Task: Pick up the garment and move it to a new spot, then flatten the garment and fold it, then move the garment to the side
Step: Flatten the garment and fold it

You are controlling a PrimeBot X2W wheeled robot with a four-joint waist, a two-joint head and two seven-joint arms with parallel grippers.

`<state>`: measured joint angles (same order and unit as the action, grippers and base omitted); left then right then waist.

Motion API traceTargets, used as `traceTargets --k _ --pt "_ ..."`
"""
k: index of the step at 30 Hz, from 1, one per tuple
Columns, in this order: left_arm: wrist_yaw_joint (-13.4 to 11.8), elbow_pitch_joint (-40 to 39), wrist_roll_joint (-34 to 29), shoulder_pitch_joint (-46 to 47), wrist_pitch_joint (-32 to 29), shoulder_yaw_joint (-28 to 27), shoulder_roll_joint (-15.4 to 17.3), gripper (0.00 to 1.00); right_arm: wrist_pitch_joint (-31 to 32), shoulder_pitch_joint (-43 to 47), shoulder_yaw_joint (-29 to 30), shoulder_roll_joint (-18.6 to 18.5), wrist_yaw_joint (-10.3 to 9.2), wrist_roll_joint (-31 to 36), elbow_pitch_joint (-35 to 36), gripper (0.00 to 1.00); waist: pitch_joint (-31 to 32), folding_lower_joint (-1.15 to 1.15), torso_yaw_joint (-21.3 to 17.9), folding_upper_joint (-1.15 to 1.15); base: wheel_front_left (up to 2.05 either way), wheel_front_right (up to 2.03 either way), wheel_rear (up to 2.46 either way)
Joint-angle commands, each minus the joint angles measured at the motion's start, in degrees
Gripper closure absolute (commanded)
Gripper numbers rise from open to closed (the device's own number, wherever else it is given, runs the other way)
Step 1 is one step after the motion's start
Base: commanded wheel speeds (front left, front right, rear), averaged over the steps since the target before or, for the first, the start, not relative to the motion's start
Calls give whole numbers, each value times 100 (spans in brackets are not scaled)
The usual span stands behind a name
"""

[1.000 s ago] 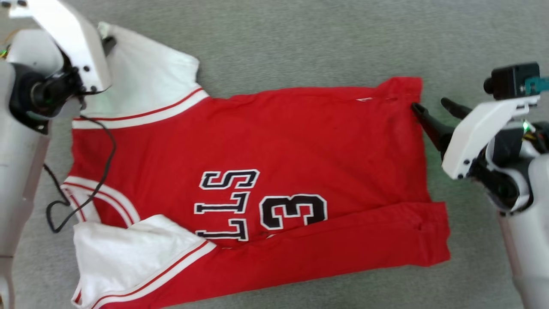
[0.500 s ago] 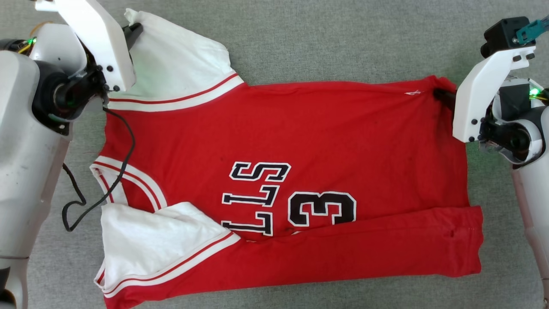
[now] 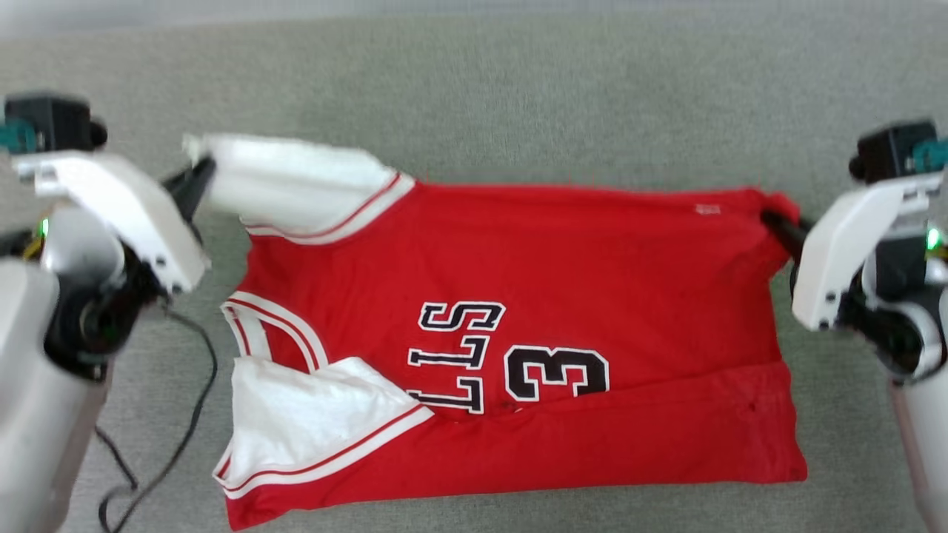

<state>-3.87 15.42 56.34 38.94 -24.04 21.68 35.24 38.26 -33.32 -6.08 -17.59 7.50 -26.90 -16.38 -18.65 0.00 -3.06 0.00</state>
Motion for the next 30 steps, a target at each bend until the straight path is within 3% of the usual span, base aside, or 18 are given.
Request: traceTargets --k 1,7,13,14,15,16,17,23,26,30 --pt "-65 -76 19 -195 71 -53 48 100 -38 173 35 -17 -2 -25 63 100 259 0 73 0 0 0 0" --pt "-503 -734 283 -1774 422 -278 119 100 -178 1264 329 153 -3 -27 266 100 637 0 141 0 0 0 0" --pt "-776 -970 644 -3171 560 -268 -106 100 -401 2117 581 382 -3 -21 124 100 868 0 135 0 0 0 0" --pt "-784 -945 686 -3328 537 -223 -148 100 -448 2211 609 414 -3 -15 78 95 884 0 133 0 0 0 0" --pt "-776 -918 727 -3442 519 -165 -230 100 -493 2305 612 439 -3 -9 27 62 892 0 131 0 0 0 0" --pt "-761 -878 756 -3528 498 -101 -307 73 -560 2404 621 465 -3 6 -13 0 901 0 134 0 0 0 0" --pt "-728 -838 766 -3595 482 -35 -359 0 -629 2490 638 506 -3 -4 -62 0 909 0 138 0 0 0 0" --pt "-584 -559 532 -3604 1001 86 -634 0 -1265 2713 598 548 -3 -10 -107 0 1066 0 98 0 0 0 0" --pt "-551 -677 199 -3470 1519 72 -672 0 -1544 2793 584 477 -2 -10 201 0 1202 0 69 0 0 0 0" --pt "-685 -972 -247 -3409 2125 71 -724 0 -1505 2951 691 351 -3 13 787 0 1418 0 34 0 0 0 0"
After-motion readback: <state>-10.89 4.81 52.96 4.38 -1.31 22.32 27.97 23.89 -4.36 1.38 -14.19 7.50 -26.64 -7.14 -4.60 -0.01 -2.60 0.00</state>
